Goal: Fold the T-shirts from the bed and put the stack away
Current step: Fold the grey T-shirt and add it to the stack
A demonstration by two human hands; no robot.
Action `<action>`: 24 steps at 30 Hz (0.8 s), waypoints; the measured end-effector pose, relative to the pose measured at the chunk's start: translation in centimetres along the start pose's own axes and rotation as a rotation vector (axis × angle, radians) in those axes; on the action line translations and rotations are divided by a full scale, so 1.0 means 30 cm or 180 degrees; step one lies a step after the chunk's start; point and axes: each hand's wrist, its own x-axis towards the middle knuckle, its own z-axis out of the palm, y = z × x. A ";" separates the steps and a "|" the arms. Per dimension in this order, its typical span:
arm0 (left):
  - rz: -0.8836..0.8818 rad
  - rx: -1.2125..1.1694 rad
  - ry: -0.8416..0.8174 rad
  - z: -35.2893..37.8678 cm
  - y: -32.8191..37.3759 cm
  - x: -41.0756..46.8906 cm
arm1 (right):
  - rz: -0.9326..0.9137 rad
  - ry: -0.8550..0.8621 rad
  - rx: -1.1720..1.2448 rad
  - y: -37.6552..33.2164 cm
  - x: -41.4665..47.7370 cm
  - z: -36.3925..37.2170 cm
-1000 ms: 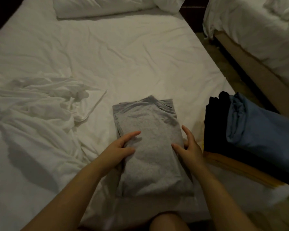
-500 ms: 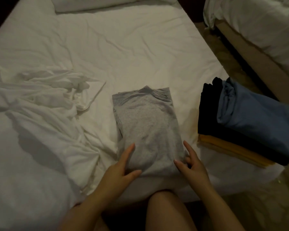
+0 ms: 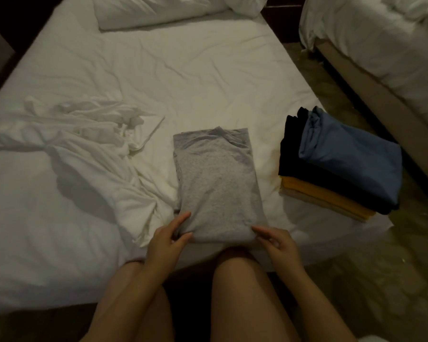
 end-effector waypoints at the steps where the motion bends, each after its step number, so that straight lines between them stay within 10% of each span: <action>1: -0.0072 -0.0026 -0.0069 -0.008 0.002 -0.018 | -0.0122 -0.0001 -0.0112 0.002 -0.019 -0.003; 10: -0.0842 -0.0628 -0.1281 -0.079 0.095 -0.241 | 0.0233 -0.0317 -0.0071 0.003 -0.234 -0.057; 24: -0.0576 -0.0301 -0.1209 -0.141 0.211 -0.377 | 0.0772 -0.0447 0.0660 -0.040 -0.302 -0.072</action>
